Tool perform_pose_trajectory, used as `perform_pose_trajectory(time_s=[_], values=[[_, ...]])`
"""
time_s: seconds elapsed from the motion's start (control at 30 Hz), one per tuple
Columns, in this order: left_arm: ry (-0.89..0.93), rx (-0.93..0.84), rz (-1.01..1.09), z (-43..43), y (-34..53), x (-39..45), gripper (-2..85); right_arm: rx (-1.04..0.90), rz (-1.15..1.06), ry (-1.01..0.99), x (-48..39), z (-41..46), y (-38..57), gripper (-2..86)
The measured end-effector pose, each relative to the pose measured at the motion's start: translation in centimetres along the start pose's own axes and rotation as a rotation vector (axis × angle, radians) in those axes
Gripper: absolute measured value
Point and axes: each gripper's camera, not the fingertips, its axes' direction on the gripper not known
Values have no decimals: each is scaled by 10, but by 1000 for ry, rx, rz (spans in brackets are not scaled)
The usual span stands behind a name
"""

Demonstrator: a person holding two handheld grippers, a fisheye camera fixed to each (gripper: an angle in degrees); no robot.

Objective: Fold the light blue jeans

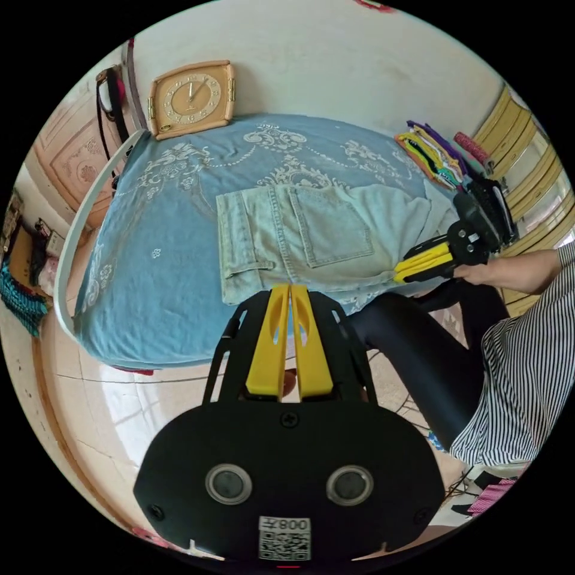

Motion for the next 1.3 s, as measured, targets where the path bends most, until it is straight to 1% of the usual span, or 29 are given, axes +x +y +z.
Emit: perform_pose_trajectory(time_s=[0.13,0.27,0.5,0.63,0.73,0.8,0.83,0.9,1.03,1.1,1.17,1.2,1.3], values=[[57,-10,-15,37,-3,25,2,33,26,-14,6,5,14,23],[58,-78,-120,71,3,25,1,68,76,-46,13,7,30,29],[47,-79,-130,80,10,36,1,106,124,-164,33,-8,60,10],[21,-61,-149,78,9,48,1,171,234,-110,64,-30,88,4],[17,17,-145,67,6,70,4,159,320,-71,91,-31,100,2],[84,104,-121,61,-1,97,7,100,347,-19,100,-19,105,2],[114,117,-111,62,-4,105,9,42,354,-36,103,-8,107,1],[218,124,-38,73,-21,141,19,36,357,-50,103,-1,113,1],[291,38,96,107,-54,197,40,109,417,-70,112,-22,127,2],[333,-8,180,124,-78,227,55,138,451,-27,125,-38,138,3],[318,-33,239,132,-94,247,59,144,494,63,149,-56,153,6],[314,-44,268,136,-105,257,62,142,492,85,155,-60,156,7],[300,-96,325,148,-129,280,67,67,386,134,180,-71,159,17]])
